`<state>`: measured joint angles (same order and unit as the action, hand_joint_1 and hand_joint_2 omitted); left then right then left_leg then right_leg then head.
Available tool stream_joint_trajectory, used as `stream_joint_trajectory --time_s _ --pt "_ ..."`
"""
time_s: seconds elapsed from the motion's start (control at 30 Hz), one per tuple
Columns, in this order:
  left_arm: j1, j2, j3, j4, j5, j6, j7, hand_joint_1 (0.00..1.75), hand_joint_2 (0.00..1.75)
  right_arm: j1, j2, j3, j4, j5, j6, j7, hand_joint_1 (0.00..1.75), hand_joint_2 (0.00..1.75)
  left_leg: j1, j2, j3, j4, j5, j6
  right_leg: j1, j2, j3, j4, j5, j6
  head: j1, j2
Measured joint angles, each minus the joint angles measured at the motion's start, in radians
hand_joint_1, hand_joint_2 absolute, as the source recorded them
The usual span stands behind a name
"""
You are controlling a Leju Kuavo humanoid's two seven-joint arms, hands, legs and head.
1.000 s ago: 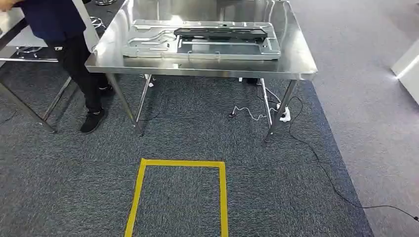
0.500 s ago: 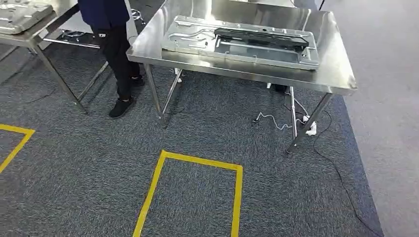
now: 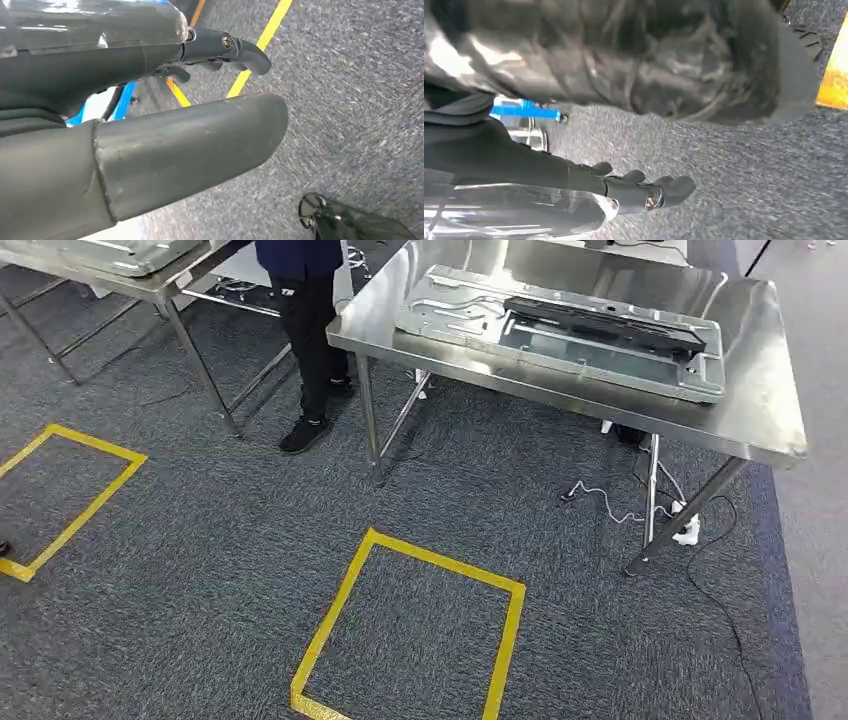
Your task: Take the parts from the cabinet and place them on the table.
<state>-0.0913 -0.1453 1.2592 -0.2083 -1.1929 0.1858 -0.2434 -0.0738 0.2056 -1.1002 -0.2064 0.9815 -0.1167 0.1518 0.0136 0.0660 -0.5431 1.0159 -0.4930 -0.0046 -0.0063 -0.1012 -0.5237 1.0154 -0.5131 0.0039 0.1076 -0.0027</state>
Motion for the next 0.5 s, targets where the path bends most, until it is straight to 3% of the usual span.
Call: stream_joint_trajectory --time_s 0.1,0.13,0.17,0.2,0.27,0.3,0.33,0.37,0.4,0.43,0.47,0.5 --pt "0.007 0.0 0.001 0.0 0.004 0.003 0.0 0.0 0.0 -0.01 0.002 0.0 0.0 0.01 -0.025 -0.015 0.0 0.0 -0.005 -0.029 -0.01 0.002 0.002 0.017 -0.001 -0.022 0.008 -0.005 0.003 0.015 -0.001 0.0" --pt "0.007 0.0 0.001 0.0 0.005 0.003 0.0 0.0 0.0 -0.01 0.002 0.0 0.0 0.01 -0.029 -0.015 0.0 0.0 0.002 -0.04 -0.001 -0.008 0.011 0.028 -0.004 -0.02 0.008 -0.002 -0.003 0.022 -0.001 0.0" --pt "0.007 -0.001 0.001 0.0 0.005 0.003 0.0 0.0 0.0 -0.01 0.002 0.0 0.0 0.01 -0.031 -0.015 0.0 0.0 0.004 -0.048 -0.003 -0.012 0.015 0.034 -0.009 0.035 0.001 0.023 -0.029 0.028 0.0 0.0" --pt "0.006 -0.001 0.001 0.0 0.005 0.003 0.0 0.0 0.0 -0.008 0.002 0.0 0.0 0.01 -0.033 -0.015 0.0 0.0 0.005 -0.055 -0.007 -0.011 0.019 0.04 -0.009 0.069 -0.022 0.077 -0.071 0.029 0.0 0.0" --pt "0.004 0.0 0.001 0.0 0.005 0.004 0.0 0.0 0.0 -0.004 0.002 0.0 0.0 0.01 -0.034 -0.015 0.0 0.0 0.003 -0.074 -0.015 -0.011 0.022 0.044 -0.009 0.093 -0.093 0.233 -0.15 0.031 0.0 0.0" --pt "0.004 0.0 0.001 0.0 0.006 0.005 0.0 0.0 0.0 -0.003 0.002 0.0 0.0 0.01 -0.035 -0.015 0.0 0.0 0.002 -0.088 -0.017 -0.009 0.023 0.045 -0.009 0.096 -0.119 0.288 -0.165 0.031 0.0 0.0" --pt "0.005 0.0 0.001 0.0 0.006 0.005 0.0 0.0 0.0 -0.001 0.002 0.0 0.0 0.01 -0.036 -0.015 0.0 0.0 0.002 -0.103 -0.018 -0.008 0.024 0.044 -0.009 0.097 -0.124 0.299 -0.152 0.03 0.0 0.0" --pt "0.006 0.0 0.002 0.0 0.006 0.005 0.0 0.0 0.0 -0.001 0.002 0.0 0.0 0.01 -0.037 -0.015 0.0 0.0 0.002 -0.119 -0.017 -0.004 0.024 0.044 -0.009 0.099 -0.106 0.258 -0.115 0.028 0.0 0.0" --pt "0.006 0.0 0.002 0.0 0.007 0.004 0.0 0.0 0.0 0.0 0.002 0.0 0.0 0.011 -0.04 -0.015 0.0 0.0 0.002 -0.133 -0.017 -0.002 0.023 0.043 -0.01 0.104 -0.071 0.186 -0.068 0.024 0.0 0.0" --pt "0.005 0.0 0.002 0.0 0.01 0.005 -0.001 0.0 0.0 -0.001 0.002 0.0 0.0 0.011 -0.045 -0.015 0.0 0.0 0.002 -0.148 -0.016 0.001 0.022 0.041 -0.01 0.123 -0.031 0.096 -0.019 0.019 0.0 0.0" --pt "0.005 -0.002 0.002 0.0 0.01 0.004 -0.002 0.0 0.0 0.001 0.002 0.0 0.0 0.011 -0.05 -0.016 0.0 0.0 0.003 -0.159 -0.019 0.003 0.022 0.038 -0.01 0.18 -0.002 0.02 0.0 0.011 0.0 0.0" --pt "0.001 -0.005 0.002 0.0 0.011 0.005 -0.003 0.0 0.0 0.004 0.002 0.001 0.0 0.011 -0.052 -0.016 0.0 0.0 -0.003 -0.17 -0.025 0.009 0.023 0.028 -0.013 0.214 0.003 0.004 -0.006 0.006 0.0 0.0"
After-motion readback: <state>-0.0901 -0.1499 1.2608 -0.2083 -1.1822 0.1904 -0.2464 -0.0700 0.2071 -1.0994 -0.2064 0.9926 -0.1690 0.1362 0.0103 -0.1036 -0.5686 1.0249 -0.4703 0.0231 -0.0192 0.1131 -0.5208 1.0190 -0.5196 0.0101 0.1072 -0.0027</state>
